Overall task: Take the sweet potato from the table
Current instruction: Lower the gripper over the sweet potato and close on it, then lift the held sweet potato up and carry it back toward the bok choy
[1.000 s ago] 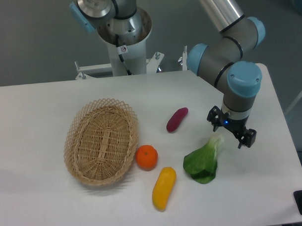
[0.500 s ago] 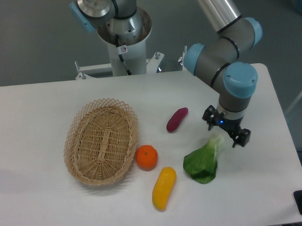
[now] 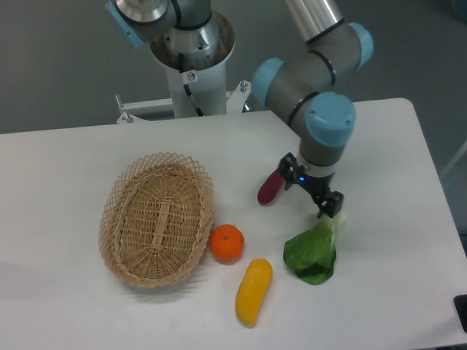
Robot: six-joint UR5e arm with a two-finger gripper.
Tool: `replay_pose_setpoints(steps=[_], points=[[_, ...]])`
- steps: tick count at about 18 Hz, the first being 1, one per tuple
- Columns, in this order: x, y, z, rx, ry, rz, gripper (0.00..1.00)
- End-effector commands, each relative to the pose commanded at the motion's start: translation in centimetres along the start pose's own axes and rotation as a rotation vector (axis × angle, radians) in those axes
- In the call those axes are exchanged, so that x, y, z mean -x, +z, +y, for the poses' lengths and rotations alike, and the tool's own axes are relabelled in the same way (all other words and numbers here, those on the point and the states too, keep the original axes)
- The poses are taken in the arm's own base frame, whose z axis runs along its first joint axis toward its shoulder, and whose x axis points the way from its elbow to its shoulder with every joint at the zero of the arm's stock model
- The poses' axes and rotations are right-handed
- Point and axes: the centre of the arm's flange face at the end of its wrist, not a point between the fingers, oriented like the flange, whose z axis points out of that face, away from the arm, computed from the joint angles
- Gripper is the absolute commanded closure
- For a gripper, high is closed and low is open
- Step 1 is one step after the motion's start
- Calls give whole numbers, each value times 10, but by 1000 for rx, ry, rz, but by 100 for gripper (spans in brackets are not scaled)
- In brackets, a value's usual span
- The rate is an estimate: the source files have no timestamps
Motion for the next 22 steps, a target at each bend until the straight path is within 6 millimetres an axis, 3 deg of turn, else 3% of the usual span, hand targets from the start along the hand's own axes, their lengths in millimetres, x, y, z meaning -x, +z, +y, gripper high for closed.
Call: replay_pose_setpoints(steps=[4,8,13,22], points=[[-18,16,-8,8,6,38,0],[-24,24,-22,18,-40,48,0],[-33,37,-18,66,-39,70,0],[-34,42,-20,99,-31,74,63]])
